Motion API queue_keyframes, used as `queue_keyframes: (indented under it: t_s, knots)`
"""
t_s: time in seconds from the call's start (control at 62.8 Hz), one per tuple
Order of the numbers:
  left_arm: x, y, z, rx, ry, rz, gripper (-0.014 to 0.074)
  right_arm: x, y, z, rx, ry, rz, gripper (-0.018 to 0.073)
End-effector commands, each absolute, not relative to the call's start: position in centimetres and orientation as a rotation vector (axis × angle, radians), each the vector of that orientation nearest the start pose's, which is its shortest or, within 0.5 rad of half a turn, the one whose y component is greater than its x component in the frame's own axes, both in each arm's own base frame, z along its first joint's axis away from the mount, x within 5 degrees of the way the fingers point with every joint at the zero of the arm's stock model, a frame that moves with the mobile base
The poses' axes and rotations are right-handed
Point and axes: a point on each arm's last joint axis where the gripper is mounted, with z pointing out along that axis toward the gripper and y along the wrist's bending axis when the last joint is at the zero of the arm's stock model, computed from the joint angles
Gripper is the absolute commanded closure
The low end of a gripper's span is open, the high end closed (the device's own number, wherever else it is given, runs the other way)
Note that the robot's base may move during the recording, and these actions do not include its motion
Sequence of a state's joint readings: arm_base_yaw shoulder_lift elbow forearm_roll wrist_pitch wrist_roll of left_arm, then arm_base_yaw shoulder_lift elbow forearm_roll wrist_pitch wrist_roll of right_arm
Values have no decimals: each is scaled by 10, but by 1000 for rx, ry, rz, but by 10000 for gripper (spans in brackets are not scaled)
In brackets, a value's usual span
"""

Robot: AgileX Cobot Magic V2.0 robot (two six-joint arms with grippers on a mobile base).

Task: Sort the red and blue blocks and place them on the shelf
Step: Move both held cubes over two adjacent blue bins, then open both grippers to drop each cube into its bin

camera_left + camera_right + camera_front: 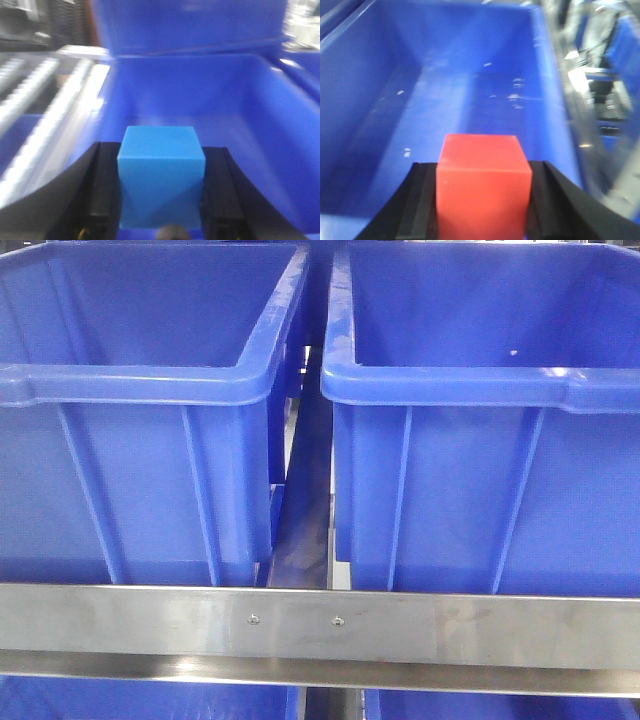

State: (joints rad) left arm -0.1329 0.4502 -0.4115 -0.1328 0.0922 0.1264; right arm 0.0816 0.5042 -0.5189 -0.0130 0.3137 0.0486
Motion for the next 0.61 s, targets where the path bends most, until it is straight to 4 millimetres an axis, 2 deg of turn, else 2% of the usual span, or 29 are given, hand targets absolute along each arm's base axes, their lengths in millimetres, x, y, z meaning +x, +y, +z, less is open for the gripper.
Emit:
queue_keyframes:
  t_s: [0.0, 0.239, 0.43, 0.51, 0.589]
  knots:
    - [118, -23, 335, 141, 1536, -161, 472, 125, 14, 346, -84, 1652, 95, 503]
    - [171, -50, 335, 229, 1663, -220, 472, 161, 33, 339, -174, 1755, 151, 502]
    - [215, -64, 337, 243, 1740, -216, 470, 185, 40, 341, -183, 1760, 157, 494]
    - [232, -70, 336, 255, 1794, -215, 463, 195, 42, 340, -184, 1763, 157, 435]
    - [247, -75, 335, 272, 1865, -216, 412, 202, 44, 338, -184, 1773, 158, 303]
